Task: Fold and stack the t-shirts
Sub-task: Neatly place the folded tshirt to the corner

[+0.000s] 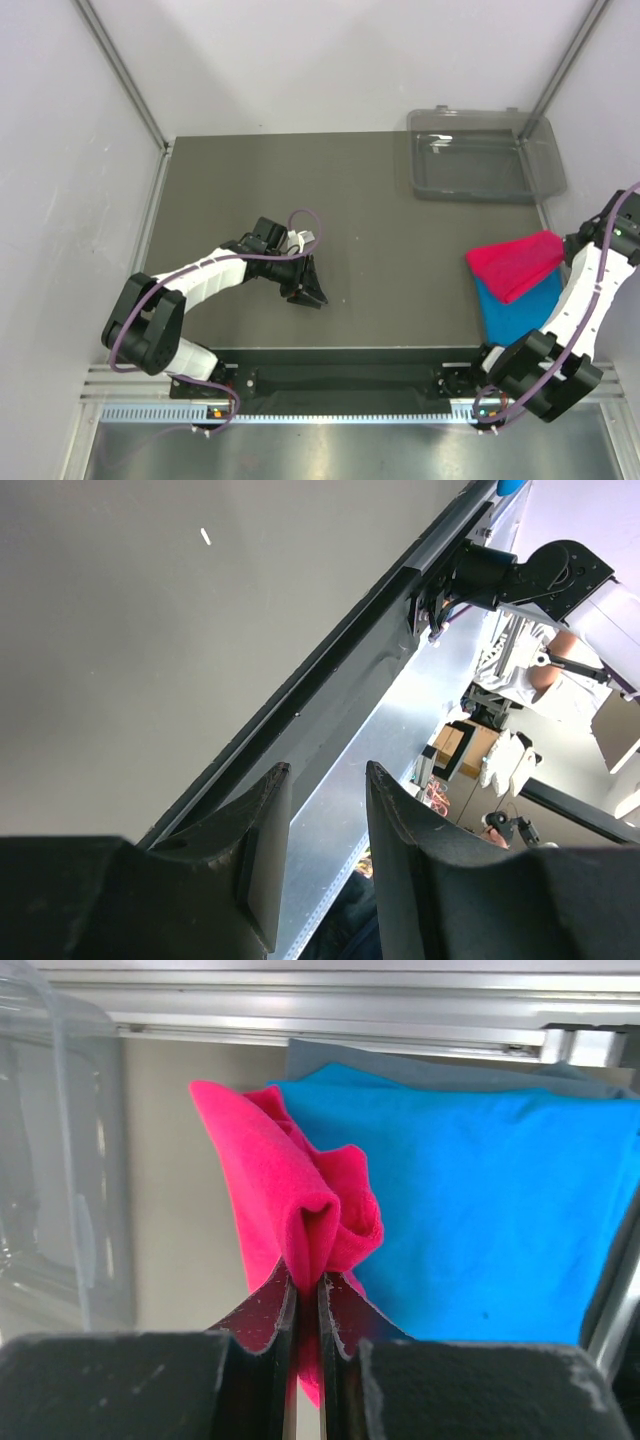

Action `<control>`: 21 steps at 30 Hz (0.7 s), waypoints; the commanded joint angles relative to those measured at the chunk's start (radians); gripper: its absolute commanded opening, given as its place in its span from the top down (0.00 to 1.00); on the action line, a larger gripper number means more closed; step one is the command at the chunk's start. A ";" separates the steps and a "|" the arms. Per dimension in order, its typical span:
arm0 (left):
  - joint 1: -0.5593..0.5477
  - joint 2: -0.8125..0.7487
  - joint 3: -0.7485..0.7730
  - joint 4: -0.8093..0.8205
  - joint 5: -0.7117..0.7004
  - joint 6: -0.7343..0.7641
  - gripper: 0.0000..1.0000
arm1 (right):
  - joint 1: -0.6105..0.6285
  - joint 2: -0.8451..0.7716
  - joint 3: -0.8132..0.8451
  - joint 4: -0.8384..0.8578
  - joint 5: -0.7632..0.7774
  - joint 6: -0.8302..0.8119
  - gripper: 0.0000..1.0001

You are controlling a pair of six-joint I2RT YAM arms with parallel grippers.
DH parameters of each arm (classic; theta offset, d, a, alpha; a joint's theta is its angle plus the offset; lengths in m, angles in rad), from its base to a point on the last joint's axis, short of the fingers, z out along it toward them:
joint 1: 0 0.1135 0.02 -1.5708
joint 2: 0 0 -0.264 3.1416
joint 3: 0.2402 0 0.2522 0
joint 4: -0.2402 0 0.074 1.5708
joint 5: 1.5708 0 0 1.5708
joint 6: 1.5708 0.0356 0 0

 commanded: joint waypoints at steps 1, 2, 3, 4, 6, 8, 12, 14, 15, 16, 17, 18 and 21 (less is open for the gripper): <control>0.006 -0.001 -0.006 0.026 0.032 0.015 0.59 | -0.029 -0.066 -0.020 0.021 0.025 -0.037 1.00; 0.006 -0.003 -0.007 0.021 0.032 0.020 0.59 | -0.041 -0.075 -0.044 0.021 0.032 -0.050 1.00; 0.006 -0.004 -0.007 0.021 0.032 0.020 0.59 | -0.049 -0.083 -0.058 0.021 0.031 -0.057 1.00; 0.006 -0.006 -0.009 0.021 0.031 0.020 0.60 | -0.057 -0.096 -0.071 0.021 0.031 -0.062 1.00; 0.007 -0.009 -0.009 0.020 0.036 0.019 0.59 | -0.077 -0.109 -0.107 0.020 0.029 -0.079 1.00; 0.007 -0.011 -0.007 0.020 0.039 0.019 0.59 | -0.089 -0.124 -0.135 0.021 0.040 -0.089 1.00; 0.007 -0.017 -0.007 0.014 0.042 0.019 0.59 | -0.095 -0.136 -0.186 0.036 0.045 -0.094 1.00; 0.007 -0.018 -0.007 0.012 0.042 0.022 0.59 | -0.098 -0.144 -0.215 0.041 0.046 -0.102 0.99; 0.009 -0.021 -0.007 0.011 0.042 0.025 0.59 | -0.098 -0.147 -0.222 0.044 0.049 -0.105 0.99; 0.009 -0.020 -0.006 0.006 0.040 0.025 0.59 | -0.100 -0.150 -0.230 0.043 0.056 -0.108 0.97; 0.009 -0.023 -0.007 0.004 0.042 0.026 0.59 | -0.100 -0.153 -0.236 0.043 0.072 -0.120 0.94; 0.009 -0.024 -0.007 0.004 0.042 0.026 0.59 | -0.101 -0.155 -0.245 0.041 0.086 -0.128 0.90; 0.010 -0.031 -0.013 0.004 0.040 0.029 0.59 | -0.103 -0.155 -0.250 0.040 0.137 -0.178 0.72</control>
